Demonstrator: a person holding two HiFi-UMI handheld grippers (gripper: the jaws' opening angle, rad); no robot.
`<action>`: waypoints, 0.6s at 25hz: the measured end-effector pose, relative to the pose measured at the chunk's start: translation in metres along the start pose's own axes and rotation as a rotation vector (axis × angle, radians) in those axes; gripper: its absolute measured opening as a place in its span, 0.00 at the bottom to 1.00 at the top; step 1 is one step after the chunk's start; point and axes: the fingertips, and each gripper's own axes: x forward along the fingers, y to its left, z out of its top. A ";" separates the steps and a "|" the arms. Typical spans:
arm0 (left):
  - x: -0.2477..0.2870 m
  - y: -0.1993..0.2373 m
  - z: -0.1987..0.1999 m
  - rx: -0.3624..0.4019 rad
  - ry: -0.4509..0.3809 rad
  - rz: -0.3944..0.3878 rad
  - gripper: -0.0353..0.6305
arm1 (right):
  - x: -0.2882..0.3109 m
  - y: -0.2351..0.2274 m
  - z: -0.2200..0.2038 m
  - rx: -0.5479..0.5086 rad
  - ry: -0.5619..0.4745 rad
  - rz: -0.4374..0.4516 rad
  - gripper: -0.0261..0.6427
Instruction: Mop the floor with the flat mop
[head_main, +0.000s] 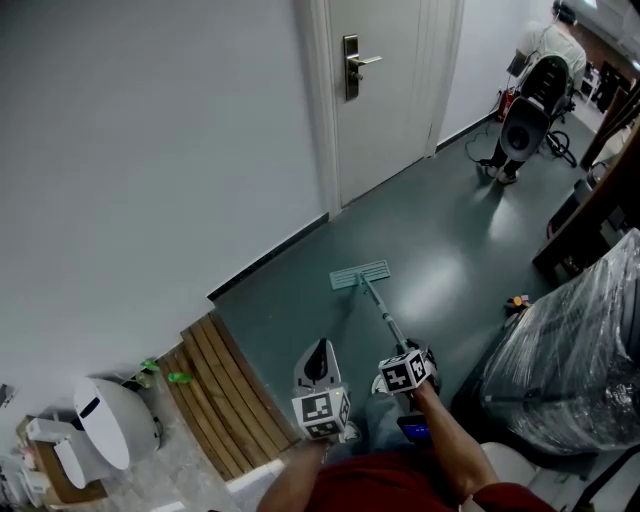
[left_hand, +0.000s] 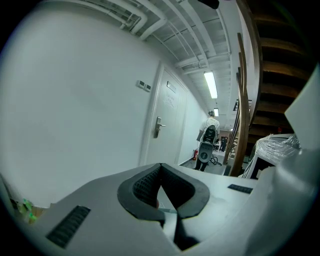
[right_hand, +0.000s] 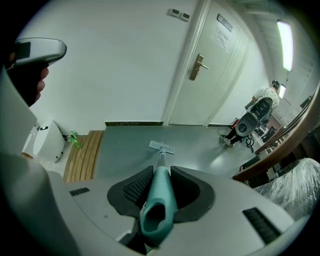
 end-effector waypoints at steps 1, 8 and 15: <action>0.007 0.001 0.002 0.004 0.000 -0.001 0.07 | 0.004 -0.002 0.005 0.002 -0.001 0.002 0.21; 0.069 -0.002 0.013 0.022 -0.002 -0.009 0.07 | 0.032 -0.029 0.043 -0.018 -0.006 0.015 0.21; 0.132 -0.024 0.030 0.022 -0.006 0.003 0.07 | 0.063 -0.071 0.080 -0.024 -0.017 0.039 0.21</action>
